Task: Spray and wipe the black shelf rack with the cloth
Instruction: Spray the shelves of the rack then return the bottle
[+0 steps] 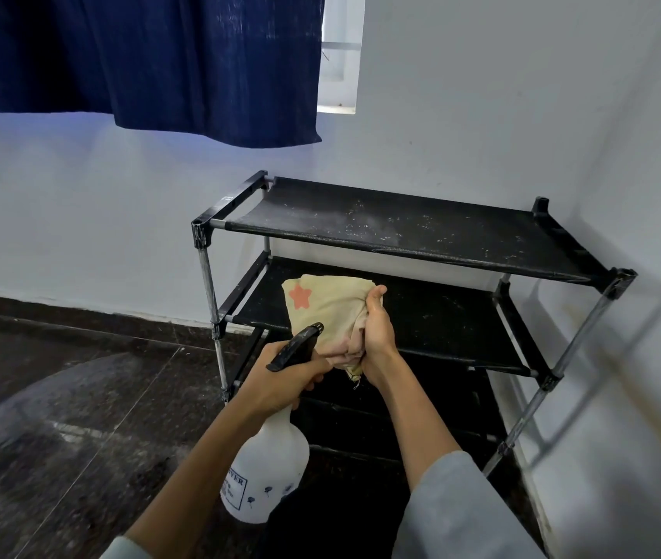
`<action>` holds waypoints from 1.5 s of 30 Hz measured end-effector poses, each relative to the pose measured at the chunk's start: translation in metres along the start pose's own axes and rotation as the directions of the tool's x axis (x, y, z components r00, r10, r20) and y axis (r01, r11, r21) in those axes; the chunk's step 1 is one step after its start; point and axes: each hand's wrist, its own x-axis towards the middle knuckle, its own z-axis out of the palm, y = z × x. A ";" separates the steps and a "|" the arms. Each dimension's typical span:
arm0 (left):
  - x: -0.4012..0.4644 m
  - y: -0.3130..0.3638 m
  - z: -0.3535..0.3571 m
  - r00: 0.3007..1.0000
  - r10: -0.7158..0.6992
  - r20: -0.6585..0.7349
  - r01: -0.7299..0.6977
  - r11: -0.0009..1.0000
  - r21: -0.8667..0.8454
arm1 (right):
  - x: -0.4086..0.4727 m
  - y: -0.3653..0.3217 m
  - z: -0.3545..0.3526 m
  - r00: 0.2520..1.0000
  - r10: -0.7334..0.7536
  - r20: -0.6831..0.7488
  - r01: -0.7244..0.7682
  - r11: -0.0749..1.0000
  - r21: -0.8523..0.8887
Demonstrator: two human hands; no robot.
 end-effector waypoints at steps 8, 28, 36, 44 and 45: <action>-0.006 -0.018 -0.005 0.990 -0.114 0.086 0.111 0.993 0.045 | 0.001 -0.002 -0.005 0.998 0.046 -0.042 -0.044 0.998 0.046; -0.011 -0.037 -0.002 0.994 -0.022 -0.106 0.017 0.999 -0.048 | 0.006 0.000 -0.008 0.992 0.109 -0.060 -0.108 0.994 0.020; -0.016 -0.031 -0.006 0.994 0.034 -0.100 -0.042 0.996 -0.081 | 0.008 0.003 -0.011 0.989 0.134 -0.069 -0.131 0.991 0.040; -0.013 -0.013 -0.016 0.989 0.082 -0.126 -0.092 0.993 -0.079 | -0.007 -0.006 0.003 0.968 0.237 0.082 -0.250 0.936 0.248; -0.013 -0.010 -0.017 0.986 0.095 -0.136 -0.106 0.991 -0.081 | -0.011 -0.007 0.005 0.958 0.242 0.156 -0.280 0.908 0.312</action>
